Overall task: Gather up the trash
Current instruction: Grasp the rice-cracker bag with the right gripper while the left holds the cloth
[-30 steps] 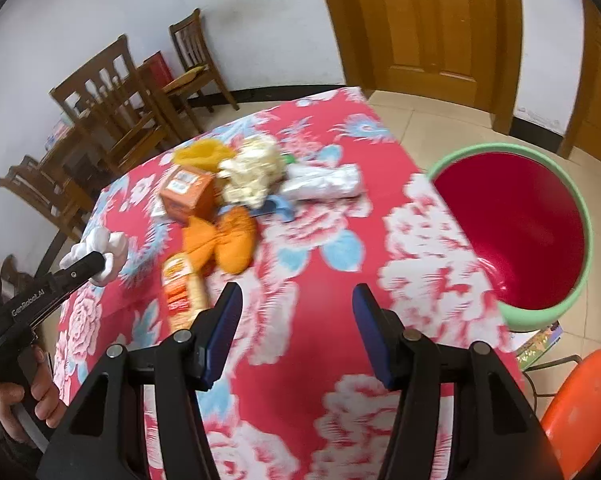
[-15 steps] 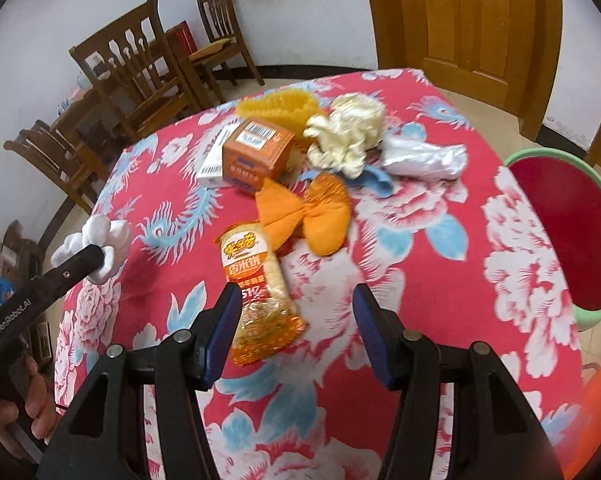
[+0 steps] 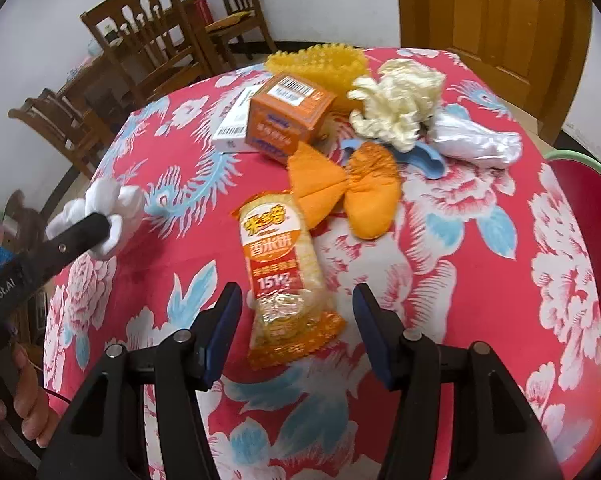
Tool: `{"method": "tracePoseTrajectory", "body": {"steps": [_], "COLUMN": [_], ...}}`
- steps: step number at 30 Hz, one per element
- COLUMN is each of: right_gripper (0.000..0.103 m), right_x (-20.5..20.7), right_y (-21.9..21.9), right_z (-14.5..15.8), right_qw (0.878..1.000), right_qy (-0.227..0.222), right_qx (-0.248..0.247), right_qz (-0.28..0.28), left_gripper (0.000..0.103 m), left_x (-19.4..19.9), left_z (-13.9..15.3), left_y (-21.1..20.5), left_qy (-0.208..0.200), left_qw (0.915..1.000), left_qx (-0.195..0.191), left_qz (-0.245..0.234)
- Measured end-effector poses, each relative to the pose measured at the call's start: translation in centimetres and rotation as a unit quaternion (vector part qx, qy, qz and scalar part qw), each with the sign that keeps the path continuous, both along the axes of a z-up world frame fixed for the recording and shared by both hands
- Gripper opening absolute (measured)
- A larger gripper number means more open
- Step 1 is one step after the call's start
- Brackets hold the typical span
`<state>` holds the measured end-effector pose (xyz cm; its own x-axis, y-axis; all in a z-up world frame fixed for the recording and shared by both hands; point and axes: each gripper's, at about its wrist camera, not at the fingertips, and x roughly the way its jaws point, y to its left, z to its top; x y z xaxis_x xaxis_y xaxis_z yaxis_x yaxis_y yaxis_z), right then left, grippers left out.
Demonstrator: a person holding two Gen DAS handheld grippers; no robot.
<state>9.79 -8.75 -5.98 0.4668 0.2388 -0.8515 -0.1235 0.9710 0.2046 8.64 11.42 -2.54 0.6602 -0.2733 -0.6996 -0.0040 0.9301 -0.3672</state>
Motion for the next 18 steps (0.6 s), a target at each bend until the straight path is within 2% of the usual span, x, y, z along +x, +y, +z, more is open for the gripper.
{"method": "tracePoseTrajectory", "body": {"steps": [6, 8, 10, 12, 18], "right_gripper": [0.059, 0.055, 0.046, 0.043, 0.041], "right_x": [0.1, 0.0, -0.2, -0.2, -1.2], "right_y": [0.7, 0.9, 1.1, 1.1, 0.6], "right_z": [-0.1, -0.1, -0.1, -0.1, 0.2], "right_qw": [1.000, 0.999, 0.999, 0.999, 0.999], "right_qy": [-0.013, -0.017, -0.022, -0.026, -0.026], "right_qx": [-0.013, -0.021, -0.033, -0.038, -0.020], "right_qz": [0.015, 0.018, 0.022, 0.025, 0.029], "left_gripper": [0.024, 0.024, 0.024, 0.024, 0.024], "left_x": [-0.5, -0.7, -0.9, -1.0, -2.0], "left_z": [0.5, 0.7, 0.9, 1.1, 2.0], "left_y": [-0.1, -0.2, -0.3, -0.4, -1.0], "left_qy": [-0.003, -0.005, -0.005, -0.006, -0.015], "left_qw": [1.0000, 1.0000, 1.0000, 1.0000, 0.9998], "left_qx": [0.004, 0.005, 0.005, 0.005, 0.009], "left_qz": [0.005, 0.006, 0.006, 0.006, 0.003]}}
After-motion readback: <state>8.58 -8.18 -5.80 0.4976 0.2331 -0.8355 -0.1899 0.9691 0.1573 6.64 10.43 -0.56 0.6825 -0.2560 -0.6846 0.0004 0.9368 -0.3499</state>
